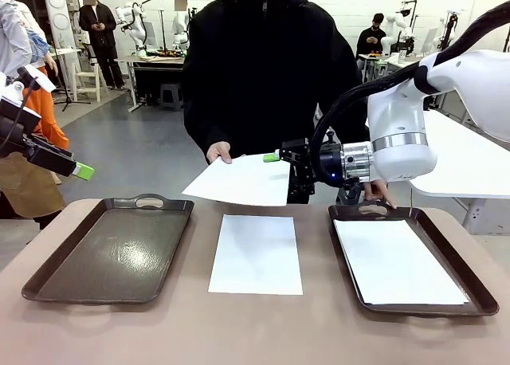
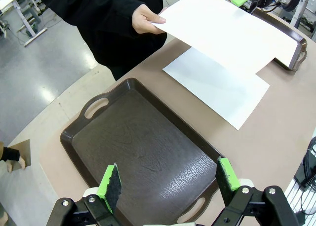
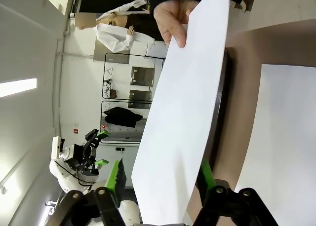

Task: Sort the A4 documents.
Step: Receive the A4 Paper.

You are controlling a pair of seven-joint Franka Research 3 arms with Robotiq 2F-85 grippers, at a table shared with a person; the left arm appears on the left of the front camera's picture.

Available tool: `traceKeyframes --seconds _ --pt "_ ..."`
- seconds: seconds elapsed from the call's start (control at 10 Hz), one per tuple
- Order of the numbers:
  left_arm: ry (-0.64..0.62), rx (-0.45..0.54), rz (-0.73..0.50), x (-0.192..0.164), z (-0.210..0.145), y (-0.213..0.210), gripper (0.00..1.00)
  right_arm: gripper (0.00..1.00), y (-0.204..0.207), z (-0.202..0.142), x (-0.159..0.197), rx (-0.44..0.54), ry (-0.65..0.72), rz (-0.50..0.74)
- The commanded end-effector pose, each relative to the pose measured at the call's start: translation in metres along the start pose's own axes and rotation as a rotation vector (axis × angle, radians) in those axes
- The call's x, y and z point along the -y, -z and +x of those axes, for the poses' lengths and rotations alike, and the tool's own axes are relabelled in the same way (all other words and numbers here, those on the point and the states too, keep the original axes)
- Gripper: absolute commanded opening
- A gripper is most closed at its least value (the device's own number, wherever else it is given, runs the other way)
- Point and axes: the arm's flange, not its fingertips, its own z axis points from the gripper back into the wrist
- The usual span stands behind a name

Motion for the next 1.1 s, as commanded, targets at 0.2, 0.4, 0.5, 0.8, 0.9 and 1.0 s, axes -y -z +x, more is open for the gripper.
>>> traceKeyframes --seconds 0.2,0.4,0.5,0.8,0.9,1.0 --pt "-0.002 0.003 -0.004 -0.001 -0.001 0.001 1.00 0.30 0.004 0.008 0.003 -0.024 0.001 0.019" --pt "-0.002 0.003 -0.004 -0.001 -0.001 0.001 1.00 0.12 0.000 0.009 0.005 -0.031 0.012 0.023" --pt "-0.002 0.003 -0.004 -0.001 -0.001 0.001 1.00 0.10 -0.001 0.011 0.005 -0.032 0.011 0.025" --pt "-0.002 0.003 -0.004 -0.001 -0.001 0.001 1.00 0.00 -0.006 0.014 0.007 -0.033 0.021 0.029" --pt "-0.002 0.003 -0.004 -0.001 -0.001 0.001 1.00 0.00 -0.005 0.015 0.007 -0.037 0.020 0.027" --pt "-0.002 0.003 -0.004 -0.001 -0.001 0.001 1.00 0.00 -0.006 0.015 0.007 -0.041 0.018 0.026"
